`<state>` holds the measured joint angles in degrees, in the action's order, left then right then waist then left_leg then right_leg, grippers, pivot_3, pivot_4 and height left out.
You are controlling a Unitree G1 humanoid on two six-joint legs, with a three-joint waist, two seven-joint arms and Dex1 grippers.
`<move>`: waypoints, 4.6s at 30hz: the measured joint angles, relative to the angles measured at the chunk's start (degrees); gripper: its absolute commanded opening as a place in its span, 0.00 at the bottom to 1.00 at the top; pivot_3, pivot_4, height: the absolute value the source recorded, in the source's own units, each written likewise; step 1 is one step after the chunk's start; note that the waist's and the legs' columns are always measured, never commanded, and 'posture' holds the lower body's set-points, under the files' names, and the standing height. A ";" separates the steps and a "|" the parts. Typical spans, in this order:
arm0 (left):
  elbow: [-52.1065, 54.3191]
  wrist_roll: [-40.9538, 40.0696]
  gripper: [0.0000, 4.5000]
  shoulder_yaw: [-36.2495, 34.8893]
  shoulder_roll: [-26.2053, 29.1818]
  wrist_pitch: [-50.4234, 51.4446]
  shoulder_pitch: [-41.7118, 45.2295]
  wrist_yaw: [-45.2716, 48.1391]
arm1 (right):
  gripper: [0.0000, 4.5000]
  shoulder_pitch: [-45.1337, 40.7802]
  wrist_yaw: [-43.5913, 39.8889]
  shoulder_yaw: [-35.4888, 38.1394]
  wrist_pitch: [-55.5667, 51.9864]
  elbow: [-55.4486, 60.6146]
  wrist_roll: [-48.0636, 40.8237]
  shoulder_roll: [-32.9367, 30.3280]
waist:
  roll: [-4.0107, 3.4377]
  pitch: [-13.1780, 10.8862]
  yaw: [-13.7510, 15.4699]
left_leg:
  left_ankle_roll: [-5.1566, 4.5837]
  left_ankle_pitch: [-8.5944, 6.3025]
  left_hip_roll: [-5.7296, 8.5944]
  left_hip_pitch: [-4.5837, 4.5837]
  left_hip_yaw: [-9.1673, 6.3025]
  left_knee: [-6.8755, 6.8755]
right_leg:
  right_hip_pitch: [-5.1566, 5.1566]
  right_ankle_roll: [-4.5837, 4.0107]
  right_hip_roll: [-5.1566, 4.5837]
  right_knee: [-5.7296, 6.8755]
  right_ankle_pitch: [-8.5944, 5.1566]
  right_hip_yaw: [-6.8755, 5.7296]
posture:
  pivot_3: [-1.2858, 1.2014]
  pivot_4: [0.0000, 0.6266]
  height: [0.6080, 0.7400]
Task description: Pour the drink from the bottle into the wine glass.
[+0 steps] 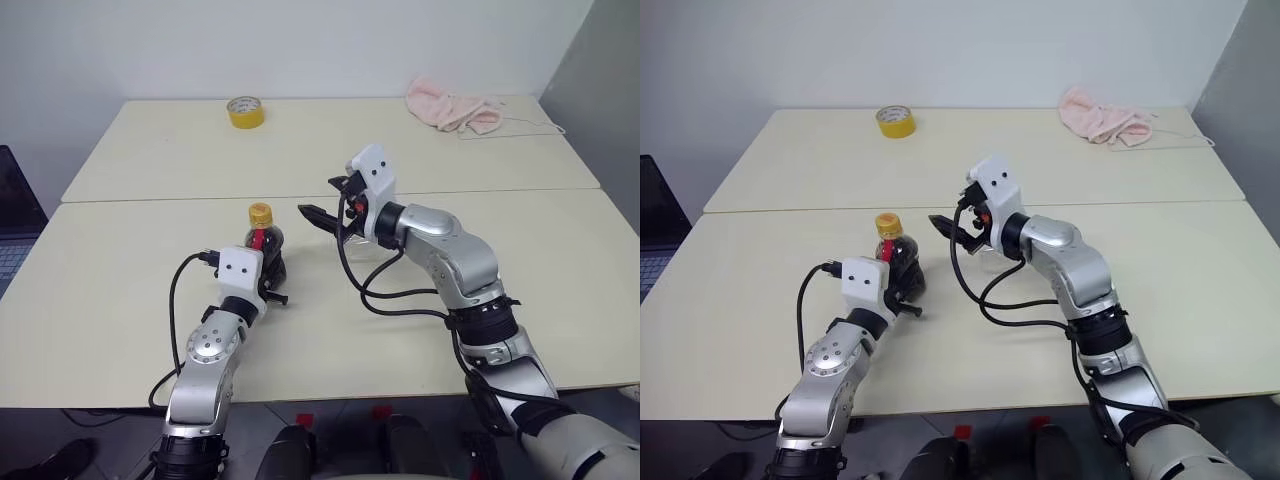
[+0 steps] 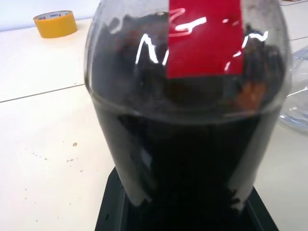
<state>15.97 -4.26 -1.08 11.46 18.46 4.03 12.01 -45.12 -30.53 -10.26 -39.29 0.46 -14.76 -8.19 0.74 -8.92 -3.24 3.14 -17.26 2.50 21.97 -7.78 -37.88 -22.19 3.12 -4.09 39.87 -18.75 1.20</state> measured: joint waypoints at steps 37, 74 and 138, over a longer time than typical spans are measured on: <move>0.00 0.02 0.17 0.16 0.02 -0.07 -0.05 0.04 | 0.96 -3.64 0.25 -6.71 3.94 -3.55 3.49 7.55 | 0.00 0.00 -0.02 | 0.00 0.00 0.01 -0.01 -0.02 -0.02 | 0.00 0.00 -0.01 0.01 0.00 0.00 | 0.52 0.24 1.00; -0.01 -0.11 0.17 0.40 0.15 -0.03 0.06 0.15 | 0.96 -0.49 0.82 -2.54 -9.15 7.56 -4.59 6.60 | 0.00 0.00 0.00 | 0.00 0.00 0.00 0.00 -0.03 0.00 | 0.00 0.00 0.00 0.01 0.00 -0.01 | 0.52 0.24 1.00; 0.15 -0.14 0.16 0.29 0.32 -0.09 0.03 0.62 | 0.27 -1.13 -15.00 1.56 22.68 -19.38 -6.40 15.29 | 0.00 0.00 -0.04 | 0.01 0.00 -0.01 -0.02 -0.04 -0.01 | -0.01 0.00 -0.01 0.02 0.00 -0.03 | 0.52 0.24 1.00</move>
<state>16.12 -4.40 -0.78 11.78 18.37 4.06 12.62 -46.25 -45.54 -8.70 -16.61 -18.93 -21.16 7.10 0.73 -8.92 -3.29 3.15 -17.26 2.48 21.96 -7.82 -37.89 -22.20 3.12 -4.09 39.89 -18.75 1.17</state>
